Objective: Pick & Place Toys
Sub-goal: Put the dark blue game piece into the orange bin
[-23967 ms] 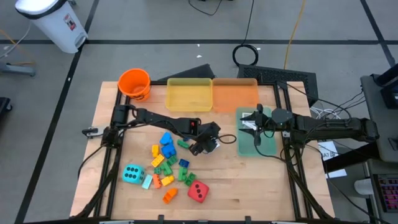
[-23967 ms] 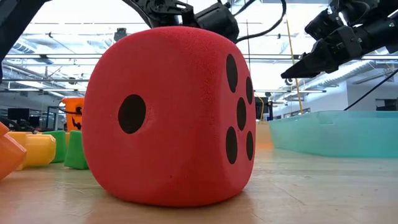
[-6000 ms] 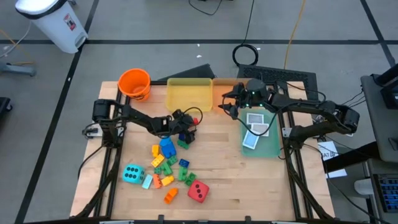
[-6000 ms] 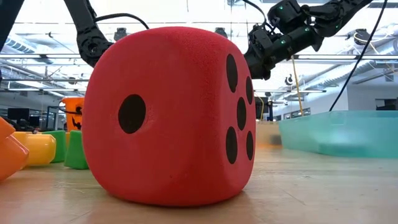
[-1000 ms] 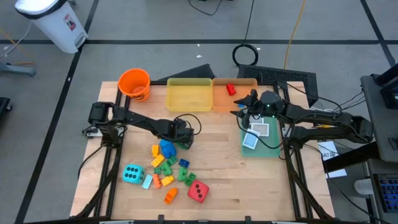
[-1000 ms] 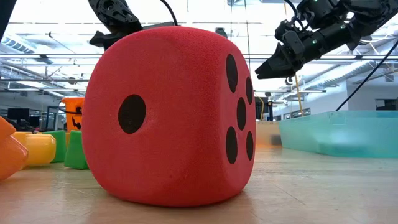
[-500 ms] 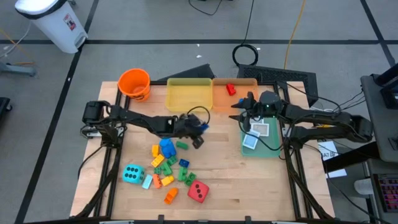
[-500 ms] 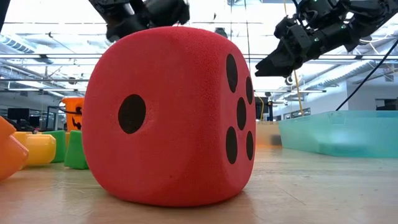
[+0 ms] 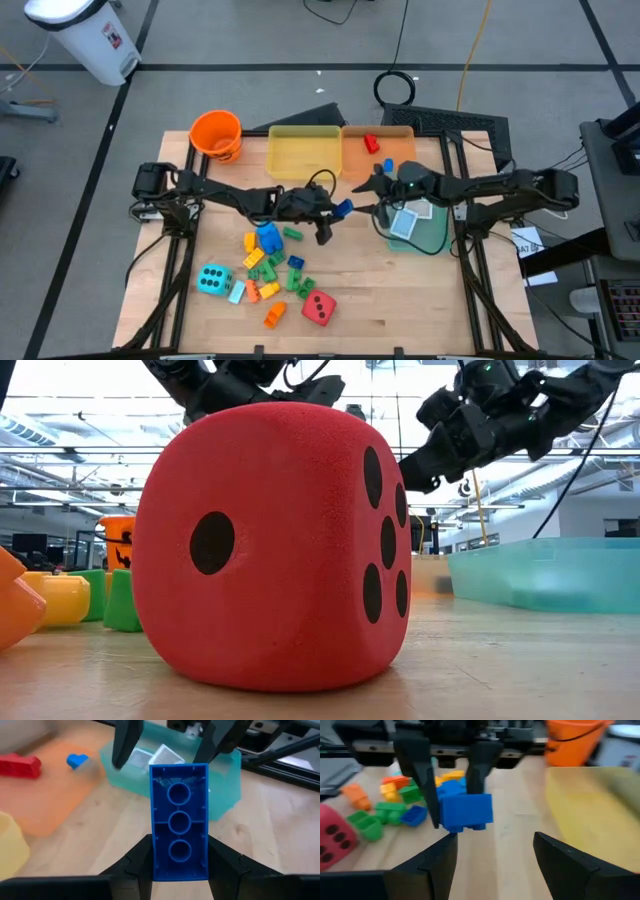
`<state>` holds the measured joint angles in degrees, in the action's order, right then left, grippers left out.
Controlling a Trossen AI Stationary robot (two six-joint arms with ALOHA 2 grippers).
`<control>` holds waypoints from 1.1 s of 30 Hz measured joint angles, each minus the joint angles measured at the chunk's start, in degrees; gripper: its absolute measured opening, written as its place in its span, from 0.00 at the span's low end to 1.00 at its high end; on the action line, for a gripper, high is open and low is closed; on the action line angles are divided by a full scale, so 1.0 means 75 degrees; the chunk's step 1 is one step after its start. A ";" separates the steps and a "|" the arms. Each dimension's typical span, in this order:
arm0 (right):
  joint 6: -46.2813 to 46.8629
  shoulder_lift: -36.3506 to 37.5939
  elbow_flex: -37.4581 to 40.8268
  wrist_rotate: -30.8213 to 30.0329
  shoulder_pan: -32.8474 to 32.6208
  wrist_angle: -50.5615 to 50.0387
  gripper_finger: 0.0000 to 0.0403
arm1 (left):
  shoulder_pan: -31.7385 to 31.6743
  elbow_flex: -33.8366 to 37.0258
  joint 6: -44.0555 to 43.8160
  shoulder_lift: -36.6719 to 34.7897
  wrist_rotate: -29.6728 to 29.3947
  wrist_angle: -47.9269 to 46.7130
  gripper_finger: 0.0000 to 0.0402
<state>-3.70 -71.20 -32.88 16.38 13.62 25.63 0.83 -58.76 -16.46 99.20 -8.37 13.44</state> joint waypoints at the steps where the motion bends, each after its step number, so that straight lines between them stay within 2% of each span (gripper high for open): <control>1: 0.0028 -0.0147 0.0002 0.0151 -0.0028 0.0181 0.61 | 0.0005 0.0001 -0.0002 0.0000 0.0011 -0.0020 0.34; 8: 0.0638 -0.0897 0.0015 0.0965 -0.0049 0.1191 0.65 | 0.0071 0.0012 0.0096 -0.0020 0.0170 -0.0087 0.34; 11: 0.0830 -0.0915 0.0004 0.1607 -0.0064 0.1239 0.65 | 0.0075 0.0005 0.0217 -0.0006 0.0237 0.0012 0.34; 15: 0.0961 -0.0812 -0.0029 0.2016 -0.0083 0.1545 0.66 | 0.0056 -0.0009 0.0254 -0.0005 0.0256 0.0129 0.34; 24: 0.0971 -0.0821 -0.0023 0.1854 -0.0139 0.1820 0.68 | 0.0048 -0.0006 0.0353 -0.0003 0.0421 0.0259 0.34; 33: 0.0806 -0.0821 -0.0023 0.1807 -0.0138 0.1881 0.54 | 0.0050 -0.0006 0.0366 0.0000 0.0455 0.0618 0.34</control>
<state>2.34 -77.36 -33.06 29.93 12.59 39.74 1.21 -58.81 -13.72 99.20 -4.96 18.07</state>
